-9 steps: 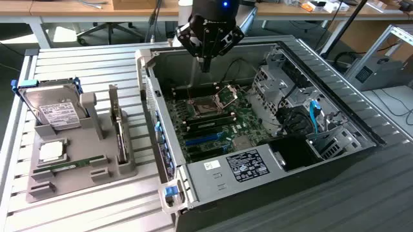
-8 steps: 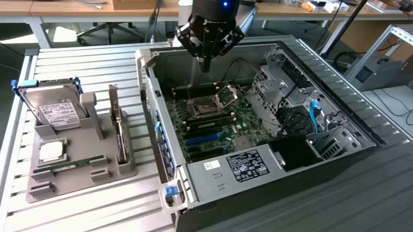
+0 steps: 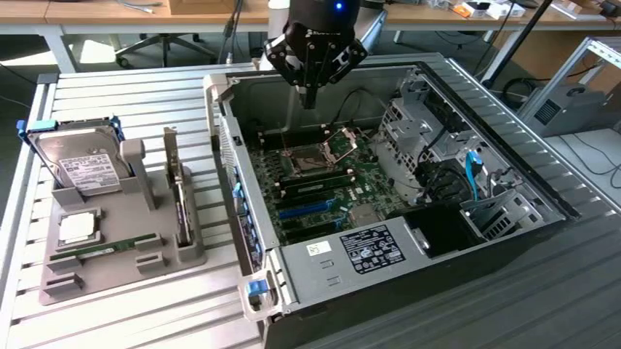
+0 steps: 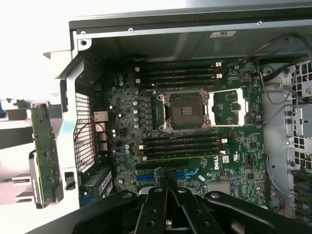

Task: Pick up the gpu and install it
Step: 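Reach for the gpu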

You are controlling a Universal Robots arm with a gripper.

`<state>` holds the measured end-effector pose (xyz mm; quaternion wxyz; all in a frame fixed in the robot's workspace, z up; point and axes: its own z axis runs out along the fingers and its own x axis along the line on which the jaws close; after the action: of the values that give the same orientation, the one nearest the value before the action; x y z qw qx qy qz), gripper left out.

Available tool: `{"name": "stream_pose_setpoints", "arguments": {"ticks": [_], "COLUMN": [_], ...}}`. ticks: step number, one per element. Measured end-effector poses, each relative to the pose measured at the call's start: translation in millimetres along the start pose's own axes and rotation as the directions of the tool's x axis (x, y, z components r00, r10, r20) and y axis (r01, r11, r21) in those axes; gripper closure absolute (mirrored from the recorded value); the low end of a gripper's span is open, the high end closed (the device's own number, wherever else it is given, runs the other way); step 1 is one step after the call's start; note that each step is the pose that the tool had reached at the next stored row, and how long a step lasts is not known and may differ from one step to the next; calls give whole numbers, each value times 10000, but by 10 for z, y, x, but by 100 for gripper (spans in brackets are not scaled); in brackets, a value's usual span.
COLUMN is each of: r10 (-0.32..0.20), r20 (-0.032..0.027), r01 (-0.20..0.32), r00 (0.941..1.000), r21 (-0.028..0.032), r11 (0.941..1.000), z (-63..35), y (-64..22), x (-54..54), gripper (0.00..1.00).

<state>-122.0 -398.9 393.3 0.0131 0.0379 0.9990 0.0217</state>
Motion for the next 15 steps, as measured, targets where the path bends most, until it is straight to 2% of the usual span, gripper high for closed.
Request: {"name": "stream_pose_setpoints", "arguments": {"ticks": [7, 15], "r10": [-1, -2], "r20": [-1, 0], "r01": [1, 2], "r00": [10000, 10000], "r21": [1, 1], "r11": [10000, 10000], "z": [-1, -7], "y": [-3, -20], "x": [36, 262], "gripper": [90, 90]}}
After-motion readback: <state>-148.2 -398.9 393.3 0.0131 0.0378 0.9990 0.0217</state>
